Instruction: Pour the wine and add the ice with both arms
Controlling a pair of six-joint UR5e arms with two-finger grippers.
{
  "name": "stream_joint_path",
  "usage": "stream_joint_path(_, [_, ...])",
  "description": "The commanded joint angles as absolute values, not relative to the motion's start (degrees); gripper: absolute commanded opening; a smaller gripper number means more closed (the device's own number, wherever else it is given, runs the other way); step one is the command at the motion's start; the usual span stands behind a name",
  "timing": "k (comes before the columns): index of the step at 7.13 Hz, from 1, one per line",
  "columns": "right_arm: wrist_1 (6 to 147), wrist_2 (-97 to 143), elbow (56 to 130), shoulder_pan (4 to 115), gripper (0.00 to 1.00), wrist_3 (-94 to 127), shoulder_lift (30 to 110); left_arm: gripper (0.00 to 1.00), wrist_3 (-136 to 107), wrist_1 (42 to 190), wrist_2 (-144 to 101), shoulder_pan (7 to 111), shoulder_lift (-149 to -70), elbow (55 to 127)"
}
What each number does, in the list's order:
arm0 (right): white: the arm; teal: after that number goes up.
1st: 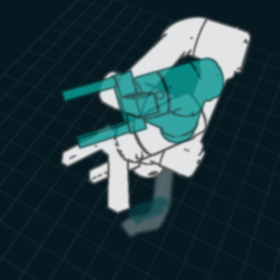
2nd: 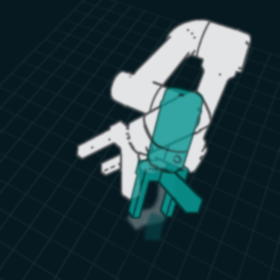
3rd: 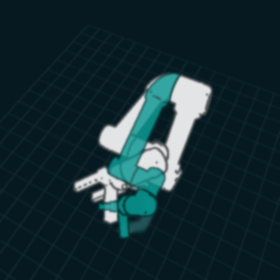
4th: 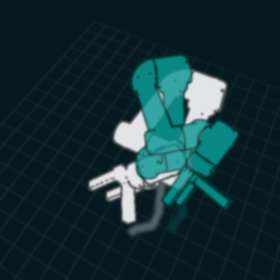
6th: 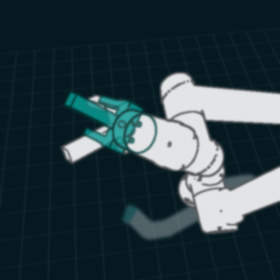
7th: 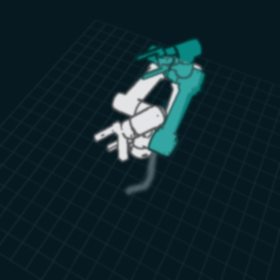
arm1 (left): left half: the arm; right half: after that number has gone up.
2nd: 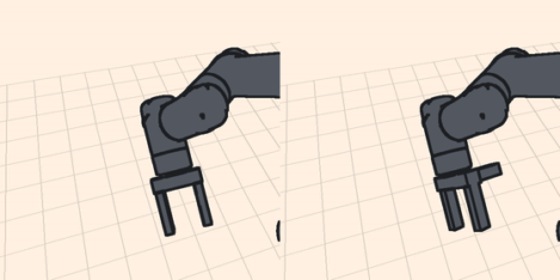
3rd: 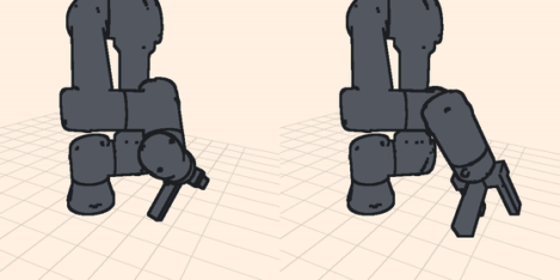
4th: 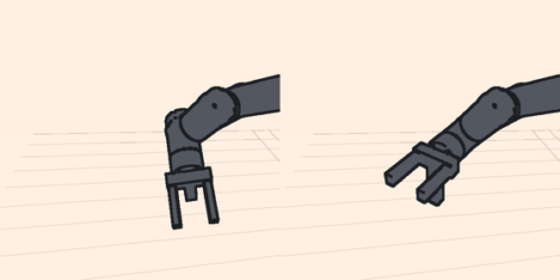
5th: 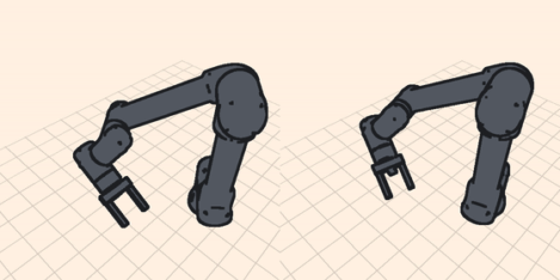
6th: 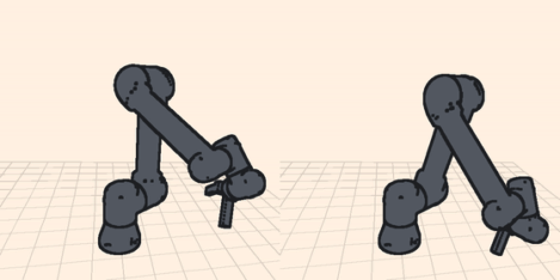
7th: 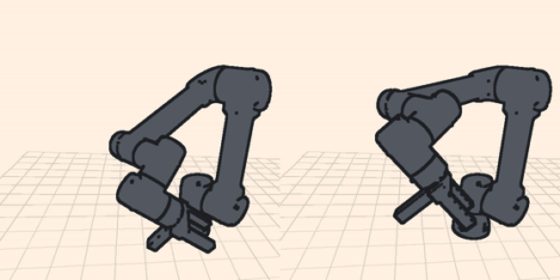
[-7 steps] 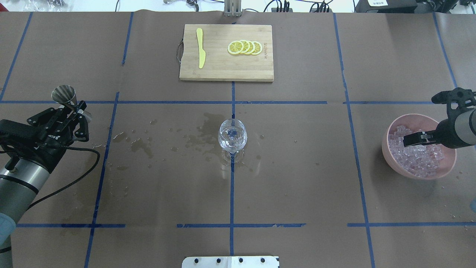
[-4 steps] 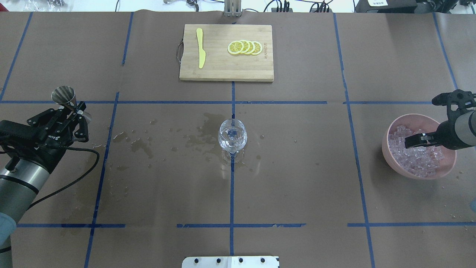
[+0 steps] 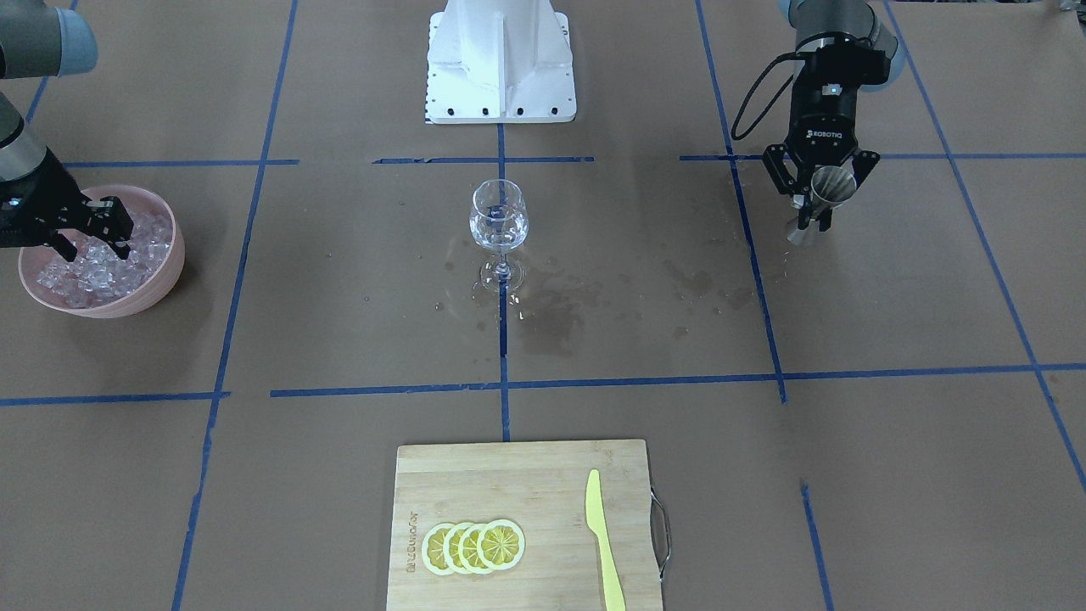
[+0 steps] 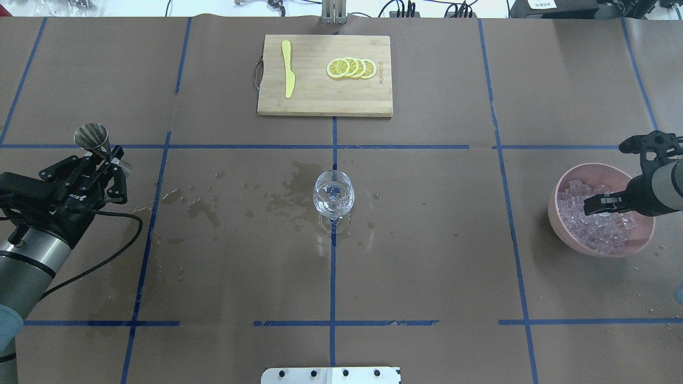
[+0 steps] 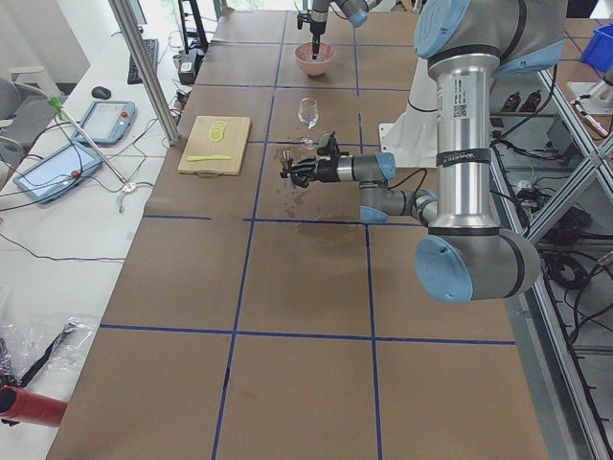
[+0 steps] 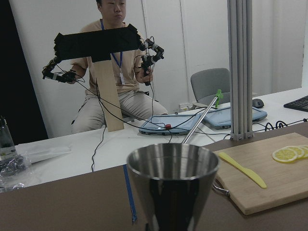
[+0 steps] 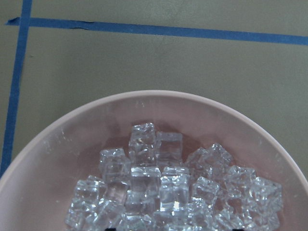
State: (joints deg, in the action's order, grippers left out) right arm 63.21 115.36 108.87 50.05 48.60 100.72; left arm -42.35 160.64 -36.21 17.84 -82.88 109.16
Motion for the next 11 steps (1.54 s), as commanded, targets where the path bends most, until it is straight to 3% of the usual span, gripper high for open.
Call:
stream_joint_path(1, [63.3,115.6,108.9,49.9,0.56,48.5,100.8,0.0,-42.3,160.6,-36.3,17.8,-82.9,109.1])
stream_joint_path(3, [63.3,116.0,108.9,49.9,0.52,48.4,101.0,0.0,-42.4,160.5,-36.5,17.8,-82.9,109.2])
stream_joint_path(5, [63.3,116.0,108.9,50.0,0.42,48.3,101.2,0.0,-42.4,160.5,-36.6,17.8,-82.9,109.2])
stream_joint_path(7, [63.3,116.0,109.0,50.0,0.09,48.2,101.2,0.0,-42.3,160.4,-36.6,17.8,-83.0,109.1])
stream_joint_path(8, [63.3,116.0,109.1,50.1,0.0,48.2,101.2,0.0,-42.4,160.4,-36.6,17.8,-83.0,109.1])
stream_joint_path(11, [64.6,118.7,112.1,52.0,0.0,48.2,101.3,0.0,-43.8,160.5,-36.5,17.8,-83.0,108.3])
